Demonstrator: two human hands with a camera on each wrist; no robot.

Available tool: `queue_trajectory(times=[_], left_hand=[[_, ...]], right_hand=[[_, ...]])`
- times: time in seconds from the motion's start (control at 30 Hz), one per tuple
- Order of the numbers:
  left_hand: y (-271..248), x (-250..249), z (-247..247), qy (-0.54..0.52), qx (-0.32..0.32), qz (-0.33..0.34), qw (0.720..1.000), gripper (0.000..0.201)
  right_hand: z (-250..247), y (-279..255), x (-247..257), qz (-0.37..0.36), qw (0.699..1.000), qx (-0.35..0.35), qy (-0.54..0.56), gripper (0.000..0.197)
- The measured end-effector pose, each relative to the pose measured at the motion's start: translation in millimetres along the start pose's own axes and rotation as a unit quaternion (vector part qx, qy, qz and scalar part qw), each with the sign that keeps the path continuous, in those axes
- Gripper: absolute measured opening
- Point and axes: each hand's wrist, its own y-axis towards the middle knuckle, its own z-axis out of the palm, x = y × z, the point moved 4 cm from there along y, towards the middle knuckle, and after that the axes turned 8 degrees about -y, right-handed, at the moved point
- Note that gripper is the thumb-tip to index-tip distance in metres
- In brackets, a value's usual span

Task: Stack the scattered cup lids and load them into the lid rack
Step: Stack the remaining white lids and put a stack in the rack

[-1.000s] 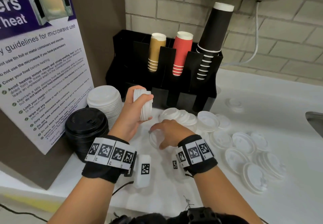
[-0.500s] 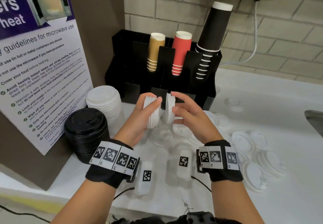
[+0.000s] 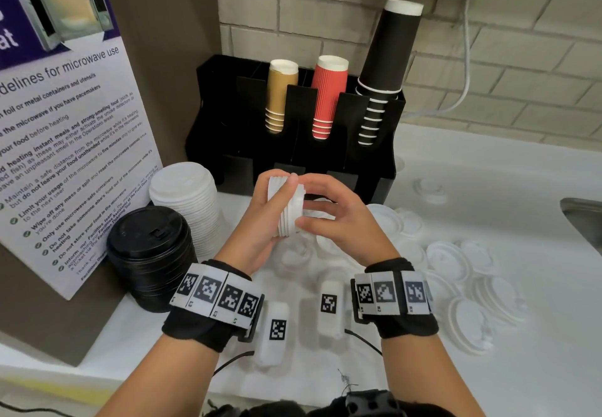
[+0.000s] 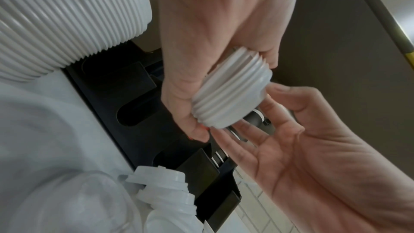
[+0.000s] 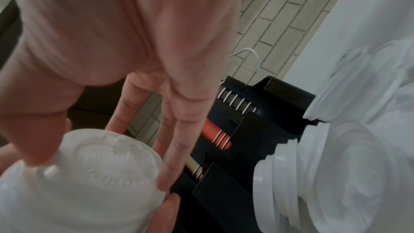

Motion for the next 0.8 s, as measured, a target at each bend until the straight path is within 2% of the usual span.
queue_trajectory(times=[0.13,0.2,0.27,0.3,0.37,0.4,0.47,0.53,0.63,0.7,0.73,0.8], left_hand=[[4.3,2.5,-1.0,-0.003,-0.013,-0.005,1.0,0.052],[7.7,3.0,-4.7,-0.003,-0.026,-0.004,1.0,0.038],[11.4,0.6,-11.2,-0.007,-0.047,0.005,0.999,0.025],[13.2,-1.7,-15.4,-0.007,-0.062,0.012,0.998,0.021],[16.6,-7.3,-24.9,-0.003,-0.09,0.026,0.996,0.018],[17.8,-9.5,-29.0,-0.002,-0.099,0.03,0.995,0.018],[19.0,-11.7,-34.3,-0.003,-0.104,0.033,0.994,0.019],[18.6,-12.2,-35.7,-0.003,-0.105,0.031,0.994,0.019],[18.2,-13.8,-35.2,0.001,-0.108,0.031,0.994,0.019],[18.2,-14.7,-35.5,0.004,-0.108,0.031,0.994,0.02],[17.8,-15.3,-35.6,0.005,-0.107,0.031,0.994,0.021],[16.7,-16.2,-36.0,0.007,-0.106,0.03,0.994,0.019]], right_hand=[[0.3,2.0,0.7,-0.011,1.0,0.001,0.0,0.05],[1.9,5.0,1.2,-0.009,1.0,0.02,0.001,0.047],[3.8,10.8,-2.7,0.041,0.998,0.038,0.026,0.039],[4.7,14.6,-6.8,0.072,0.996,0.045,0.012,0.036],[6.9,23.0,-15.8,0.107,0.982,0.083,-0.13,0.037],[11.6,26.0,-21.1,0.114,0.959,0.132,-0.225,0.04],[26.1,28.0,-29.8,0.122,0.886,0.24,-0.378,0.054],[41.1,28.8,-35.9,0.116,0.827,0.309,-0.454,0.067],[56.6,29.7,-42.5,0.101,0.773,0.353,-0.517,0.07],[59.6,29.1,-46.8,0.102,0.769,0.352,-0.525,0.069],[59.5,29.3,-48.1,0.105,0.777,0.342,-0.517,0.068],[53.4,29.6,-48.5,0.112,0.814,0.303,-0.482,0.064]])
